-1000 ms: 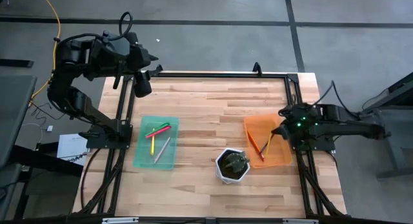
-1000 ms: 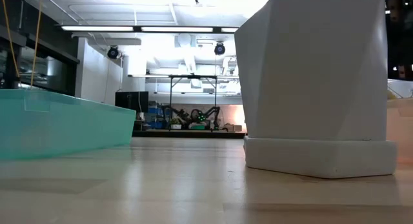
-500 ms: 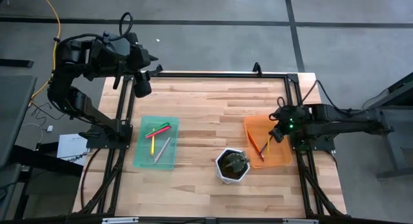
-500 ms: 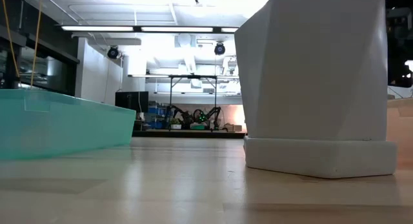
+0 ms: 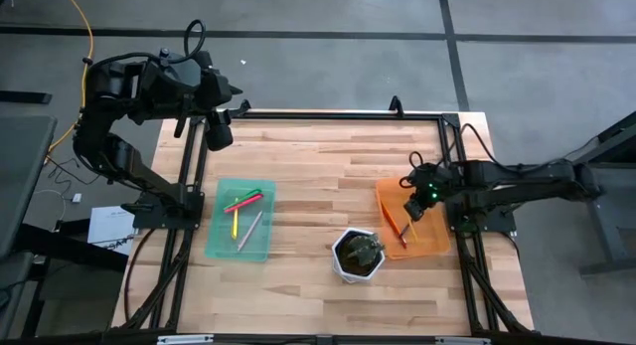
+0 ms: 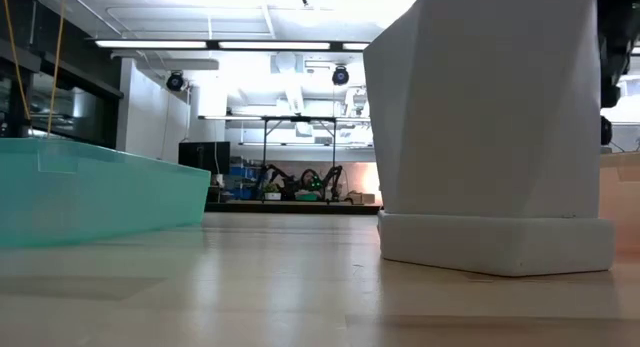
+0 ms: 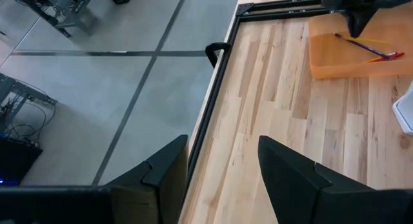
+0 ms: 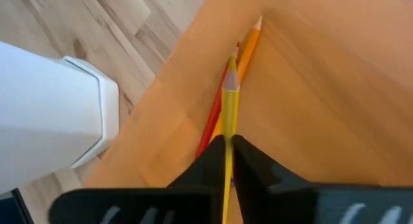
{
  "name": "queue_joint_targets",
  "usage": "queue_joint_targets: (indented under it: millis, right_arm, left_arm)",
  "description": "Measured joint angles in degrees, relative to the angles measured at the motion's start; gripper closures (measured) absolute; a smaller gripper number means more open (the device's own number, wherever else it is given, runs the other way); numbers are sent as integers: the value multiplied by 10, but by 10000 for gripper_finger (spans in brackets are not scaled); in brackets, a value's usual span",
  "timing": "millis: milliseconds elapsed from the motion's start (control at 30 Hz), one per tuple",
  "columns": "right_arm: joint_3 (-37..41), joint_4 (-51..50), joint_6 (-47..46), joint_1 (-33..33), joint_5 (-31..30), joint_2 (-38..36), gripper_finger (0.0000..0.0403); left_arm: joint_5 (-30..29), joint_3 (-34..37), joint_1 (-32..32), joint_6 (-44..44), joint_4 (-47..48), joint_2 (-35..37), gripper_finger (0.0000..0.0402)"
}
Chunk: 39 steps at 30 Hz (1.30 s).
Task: Sort pens & pencils
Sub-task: Put the yellow pencil into the orange bin, then return to Home Position
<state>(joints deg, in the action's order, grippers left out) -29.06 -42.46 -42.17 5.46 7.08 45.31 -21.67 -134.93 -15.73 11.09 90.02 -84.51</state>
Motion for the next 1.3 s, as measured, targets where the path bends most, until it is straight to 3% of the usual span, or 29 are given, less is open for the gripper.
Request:
queue_joint_targets:
  millis: [433,700,933,1300]
  right_arm:
    - [0,25,-3,0,-14,16,296]
    - [0,53,-11,0,-15,1,290]
    - [0,80,-29,0,-16,-58,290]
    - [-1,261,-75,0,-34,-177,290]
  left_arm:
    - [1,0,0,12,0,0,227]
    - [15,1,0,22,0,13,227]
    - [7,0,0,12,0,63,227]
    - [5,0,0,-6,-2,141,227]
